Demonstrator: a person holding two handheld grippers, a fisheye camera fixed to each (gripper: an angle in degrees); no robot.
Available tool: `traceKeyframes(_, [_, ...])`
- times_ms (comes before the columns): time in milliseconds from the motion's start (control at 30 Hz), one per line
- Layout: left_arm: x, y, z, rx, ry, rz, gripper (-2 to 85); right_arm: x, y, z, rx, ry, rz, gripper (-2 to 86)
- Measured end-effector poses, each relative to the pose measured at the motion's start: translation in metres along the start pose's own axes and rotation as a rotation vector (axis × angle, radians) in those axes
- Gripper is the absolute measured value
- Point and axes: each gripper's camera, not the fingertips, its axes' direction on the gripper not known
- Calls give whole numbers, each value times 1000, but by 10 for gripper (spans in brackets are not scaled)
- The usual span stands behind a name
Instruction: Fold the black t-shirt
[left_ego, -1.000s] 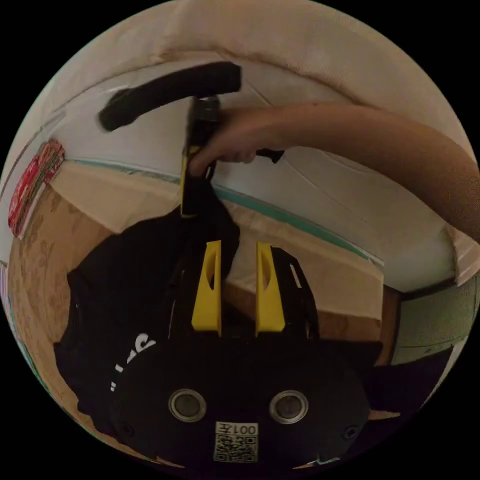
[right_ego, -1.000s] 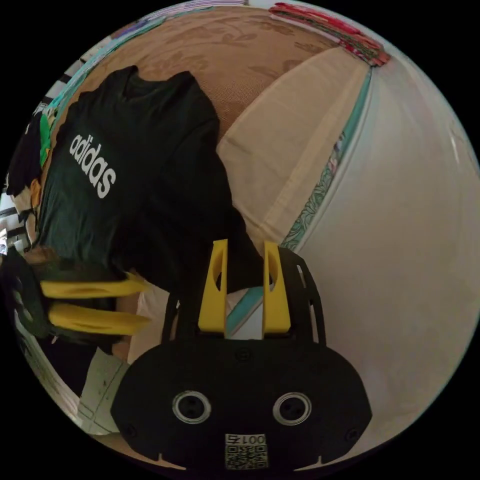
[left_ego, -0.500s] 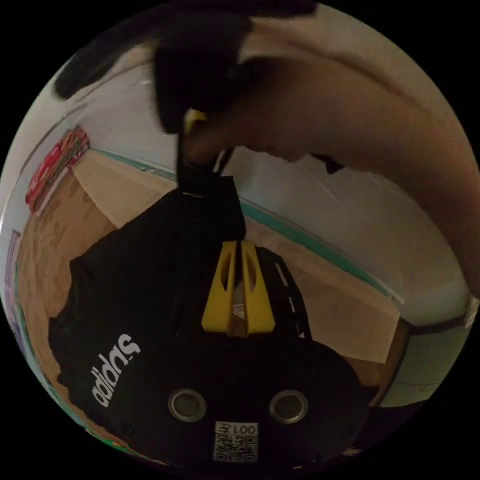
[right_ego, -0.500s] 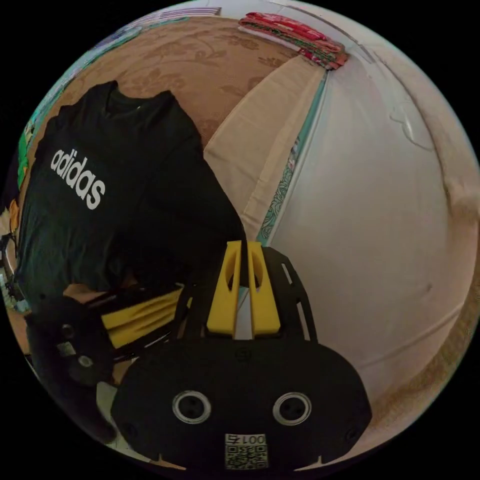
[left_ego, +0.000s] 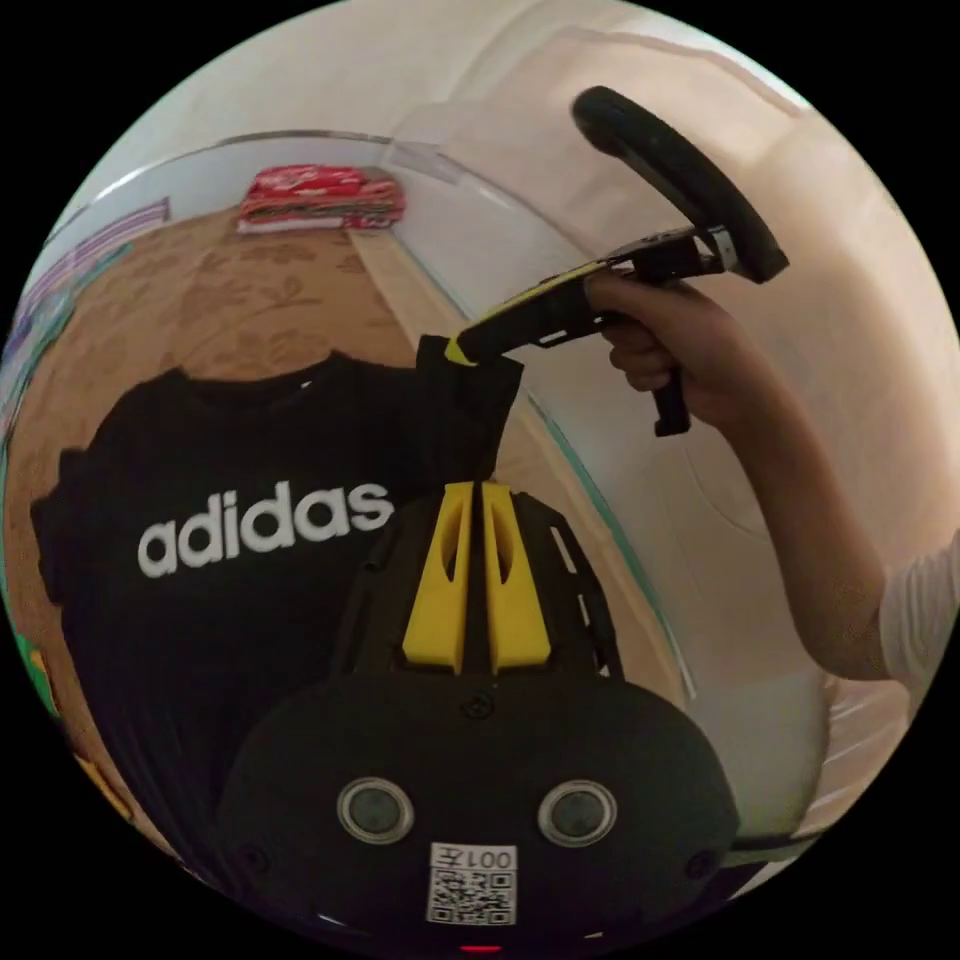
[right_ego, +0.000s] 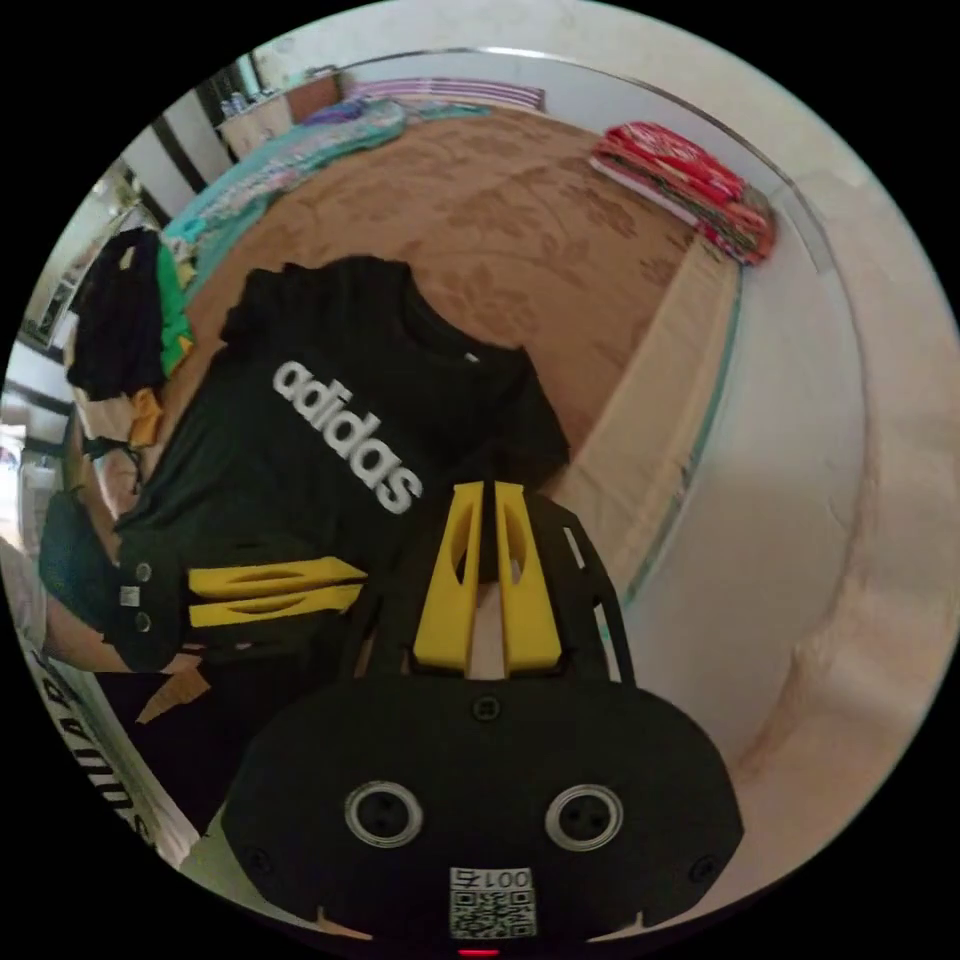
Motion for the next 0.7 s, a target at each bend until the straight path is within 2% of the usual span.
traceKeyframes(100, [-41, 19, -7, -50, 7, -116, -14, -30, -25, 25, 75, -237, -115, 59])
traceKeyframes(167, [-72, 43, -5, -148, 27, -199, -15, -42, -32, 50, 20, -323, -155, 83])
traceKeyframes(233, [-92, 60, -11, -199, 48, -240, -16, -46, -24, 53, 16, -285, -148, 94])
traceKeyframes(333, [-115, 71, -28, -191, 20, -266, -13, -38, 17, 31, 74, -93, -42, 91])
traceKeyframes(400, [-120, 58, -29, -165, -13, -220, -5, -37, 62, 26, 82, 84, 62, 92])
traceKeyframes(500, [-127, 15, -10, -141, -32, -108, 19, -51, 109, 54, -7, 210, 95, 105])
traceKeyframes(600, [-130, -30, 26, -165, -83, 59, 33, -66, 139, 87, -69, 162, 121, 114])
traceKeyframes(700, [-133, -53, 67, -276, -119, 158, 30, -73, 151, 105, -2, 128, 193, 106])
